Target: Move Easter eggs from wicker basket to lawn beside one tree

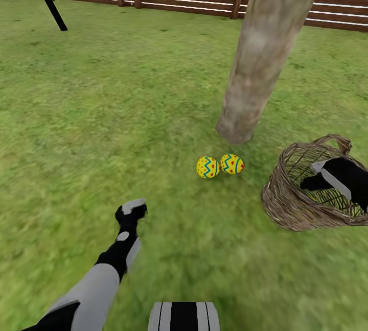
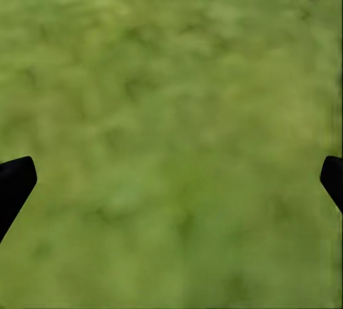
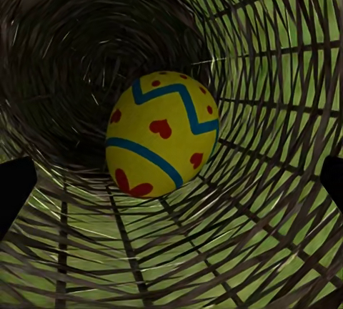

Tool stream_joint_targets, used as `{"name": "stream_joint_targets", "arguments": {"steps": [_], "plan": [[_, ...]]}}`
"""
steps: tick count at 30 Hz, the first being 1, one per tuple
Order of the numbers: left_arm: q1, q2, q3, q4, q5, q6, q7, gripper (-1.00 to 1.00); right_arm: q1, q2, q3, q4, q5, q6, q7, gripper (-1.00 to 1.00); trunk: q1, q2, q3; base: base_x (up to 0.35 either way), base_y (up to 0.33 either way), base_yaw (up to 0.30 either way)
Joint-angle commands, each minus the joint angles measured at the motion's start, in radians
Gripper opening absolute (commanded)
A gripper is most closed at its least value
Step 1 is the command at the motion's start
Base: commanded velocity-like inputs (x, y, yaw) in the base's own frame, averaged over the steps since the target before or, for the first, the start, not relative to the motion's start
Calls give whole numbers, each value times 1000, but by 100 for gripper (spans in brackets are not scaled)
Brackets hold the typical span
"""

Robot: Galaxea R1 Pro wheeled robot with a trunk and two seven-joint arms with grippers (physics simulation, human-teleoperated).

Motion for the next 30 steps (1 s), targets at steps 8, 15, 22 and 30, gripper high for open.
{"name": "stream_joint_targets", "arguments": {"steps": [8, 15, 22, 30], "plan": [[266, -1, -436, -1042, 253, 736, -79, 100, -2, -8, 4, -4, -2, 4, 4, 100, 0, 0, -1, 0, 0, 0], [298, -1, -486, -1150, 364, 906, -54, 100, -2, -9, 3, -8, -4, 6, 7, 100, 0, 0, -1, 0, 0, 0], [312, 14, -484, -1155, 508, 922, -50, 100, -2, -10, 2, -11, -3, 7, 14, 100, 1, -1, -12, 0, 0, 0], [320, 57, -477, -1154, 546, 926, -49, 100, -2, -42, 3, -9, -1, 10, 38, 100, 5, -3, -43, 0, 0, 0]]}}
